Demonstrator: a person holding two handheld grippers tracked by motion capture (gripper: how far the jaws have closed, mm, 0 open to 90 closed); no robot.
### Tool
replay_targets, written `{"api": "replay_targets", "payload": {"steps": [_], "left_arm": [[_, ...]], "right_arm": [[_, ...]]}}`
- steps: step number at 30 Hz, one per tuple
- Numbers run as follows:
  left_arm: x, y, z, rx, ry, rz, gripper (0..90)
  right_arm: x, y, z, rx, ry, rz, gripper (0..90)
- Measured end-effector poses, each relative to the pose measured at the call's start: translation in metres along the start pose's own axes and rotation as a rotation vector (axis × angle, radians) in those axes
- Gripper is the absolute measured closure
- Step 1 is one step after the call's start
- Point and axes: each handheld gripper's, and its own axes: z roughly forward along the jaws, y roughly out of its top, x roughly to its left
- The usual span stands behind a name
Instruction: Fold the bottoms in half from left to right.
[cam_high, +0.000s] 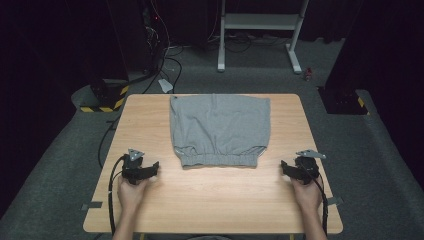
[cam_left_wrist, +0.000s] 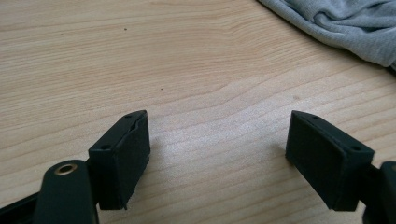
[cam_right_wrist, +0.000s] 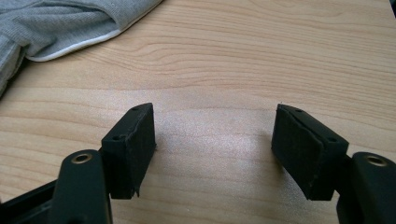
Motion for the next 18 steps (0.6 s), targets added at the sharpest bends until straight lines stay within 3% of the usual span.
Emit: {"api": "replay_targets", "payload": {"steps": [18], "left_arm": [[0.0002,0.0003,0.0002,0.001,-0.005,0.007,21.6]], "right_arm": [[0.0002,0.0001,0.0,0.0,-0.002,0.001,30.5]]}}
